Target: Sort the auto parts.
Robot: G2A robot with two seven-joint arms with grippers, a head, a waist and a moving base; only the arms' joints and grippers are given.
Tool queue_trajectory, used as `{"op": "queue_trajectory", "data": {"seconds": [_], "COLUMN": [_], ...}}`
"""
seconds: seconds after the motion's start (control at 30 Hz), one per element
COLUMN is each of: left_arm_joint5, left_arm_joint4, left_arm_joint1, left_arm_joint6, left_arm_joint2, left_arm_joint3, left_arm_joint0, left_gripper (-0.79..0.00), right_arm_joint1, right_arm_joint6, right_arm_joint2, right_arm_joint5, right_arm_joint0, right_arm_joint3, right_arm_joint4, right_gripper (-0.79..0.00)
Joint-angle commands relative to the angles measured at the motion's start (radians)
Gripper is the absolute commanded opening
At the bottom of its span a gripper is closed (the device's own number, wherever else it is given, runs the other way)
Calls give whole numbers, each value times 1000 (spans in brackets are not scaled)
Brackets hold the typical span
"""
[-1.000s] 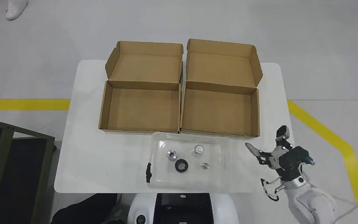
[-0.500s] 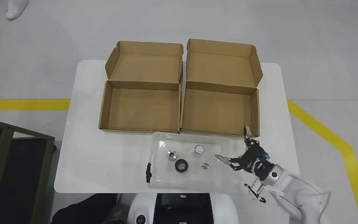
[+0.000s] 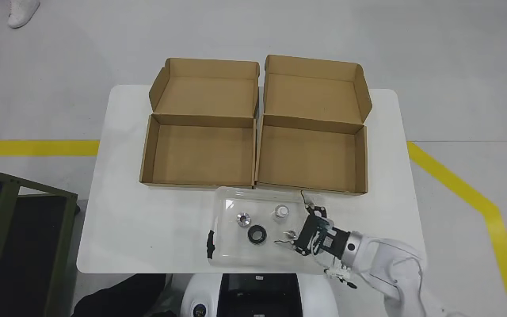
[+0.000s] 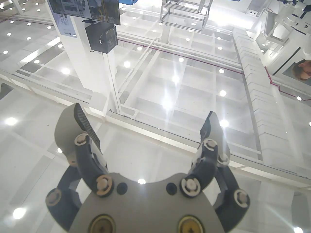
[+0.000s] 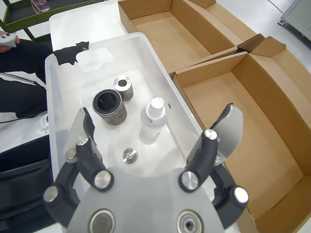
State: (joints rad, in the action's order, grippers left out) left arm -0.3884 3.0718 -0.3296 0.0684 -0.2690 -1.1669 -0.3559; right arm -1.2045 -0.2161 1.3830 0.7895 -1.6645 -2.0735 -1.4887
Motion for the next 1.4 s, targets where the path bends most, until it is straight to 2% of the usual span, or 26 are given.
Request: {"op": "queue_trajectory", "data": {"seconds": [0.0, 0.3, 0.4, 0.57, 0.73, 0.83, 0.93, 1.03, 1.07, 1.2, 1.3, 1.37], "left_arm_joint5": [0, 0, 0, 0, 0, 0, 0, 0, 0, 0, 0, 0], "left_arm_joint4": [0, 0, 0, 0, 0, 0, 0, 0, 0, 0, 0, 0], "left_arm_joint1": [0, 0, 0, 0, 0, 0, 0, 0, 0, 0, 0, 0], "left_arm_joint6": [0, 0, 0, 0, 0, 0, 0, 0, 0, 0, 0, 0], "left_arm_joint2": [0, 0, 0, 0, 0, 0, 0, 0, 0, 0, 0, 0], "left_arm_joint3": [0, 0, 0, 0, 0, 0, 0, 0, 0, 0, 0, 0], "left_arm_joint0": [0, 0, 0, 0, 0, 0, 0, 0, 0, 0, 0, 0], "left_gripper": [0, 0, 0, 0, 0, 0, 0, 0, 0, 0, 0, 0], "right_arm_joint1": [1, 4, 7, 11, 15, 17, 19, 21, 21, 24, 26, 27], "right_arm_joint6": [-20, -67, -77, -91, -109, -120, -122, -125, -125, -123, -126, -127], "right_arm_joint2": [-14, -69, -80, -90, -97, -100, -105, -108, -109, -112, -114, -115], "right_arm_joint5": [1, -7, -4, -12, -13, -23, -32, -39, -42, -49, -49, -50], "right_arm_joint0": [19, 68, 76, 84, 95, 102, 110, 120, 122, 132, 140, 142], "right_arm_joint3": [11, 47, 53, 68, 83, 93, 101, 112, 114, 123, 131, 130], "right_arm_joint4": [5, 7, 2, -3, -2, -5, -5, -3, -3, 0, 4, 7], "right_gripper": [0, 0, -151, -252, -274, -228, -246, -336, -397, -493, -610, -779]}}
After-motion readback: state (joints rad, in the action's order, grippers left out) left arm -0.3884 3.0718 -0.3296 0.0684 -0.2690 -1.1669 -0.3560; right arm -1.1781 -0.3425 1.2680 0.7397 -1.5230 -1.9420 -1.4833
